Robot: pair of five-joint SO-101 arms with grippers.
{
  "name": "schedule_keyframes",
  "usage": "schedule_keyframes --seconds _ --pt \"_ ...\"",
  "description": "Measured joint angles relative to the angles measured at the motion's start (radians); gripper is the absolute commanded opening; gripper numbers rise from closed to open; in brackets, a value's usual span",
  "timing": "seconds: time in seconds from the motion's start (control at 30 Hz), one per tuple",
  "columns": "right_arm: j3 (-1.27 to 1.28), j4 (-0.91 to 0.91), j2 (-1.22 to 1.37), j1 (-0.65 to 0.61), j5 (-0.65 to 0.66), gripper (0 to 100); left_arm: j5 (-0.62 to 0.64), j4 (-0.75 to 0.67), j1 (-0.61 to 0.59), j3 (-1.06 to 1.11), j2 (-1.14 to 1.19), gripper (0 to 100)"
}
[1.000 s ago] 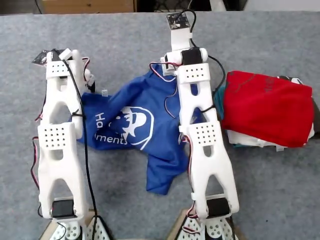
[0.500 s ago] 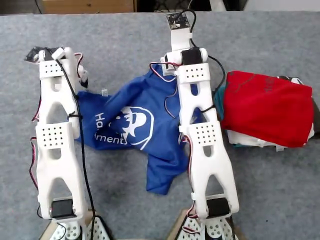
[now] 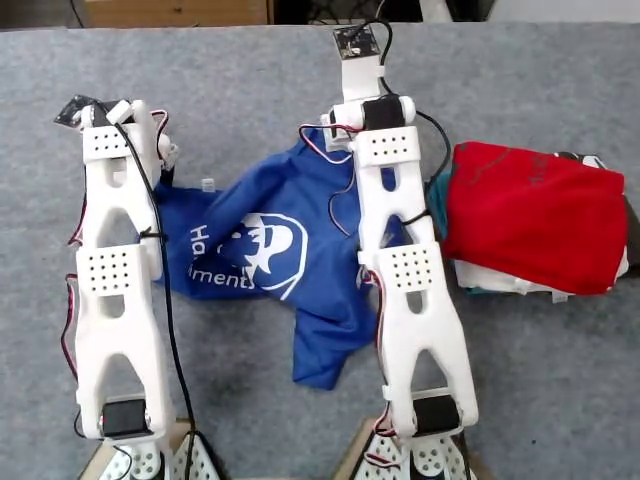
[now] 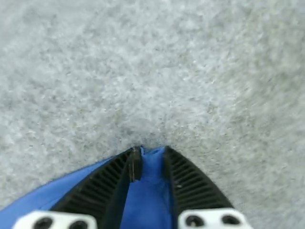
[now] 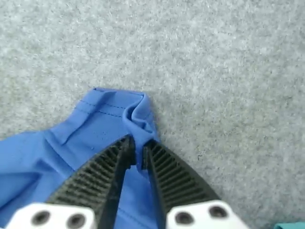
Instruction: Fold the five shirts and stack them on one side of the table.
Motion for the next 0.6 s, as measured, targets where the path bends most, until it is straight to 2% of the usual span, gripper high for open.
schedule_keyframes --seconds 0.3,0.4,0.6 --pt "0.000 -0.003 0.000 0.000 0.000 1.3 -0.057 -0.017 0.005 -0.008 0.002 3" --pt "0.000 0.012 -0.020 0.000 0.011 1.3 -0.066 0.014 0.011 -0.086 0.006 3" --pt "0.000 0.135 -0.293 0.000 0.094 1.3 -0.158 0.060 0.011 -0.305 -0.061 3"
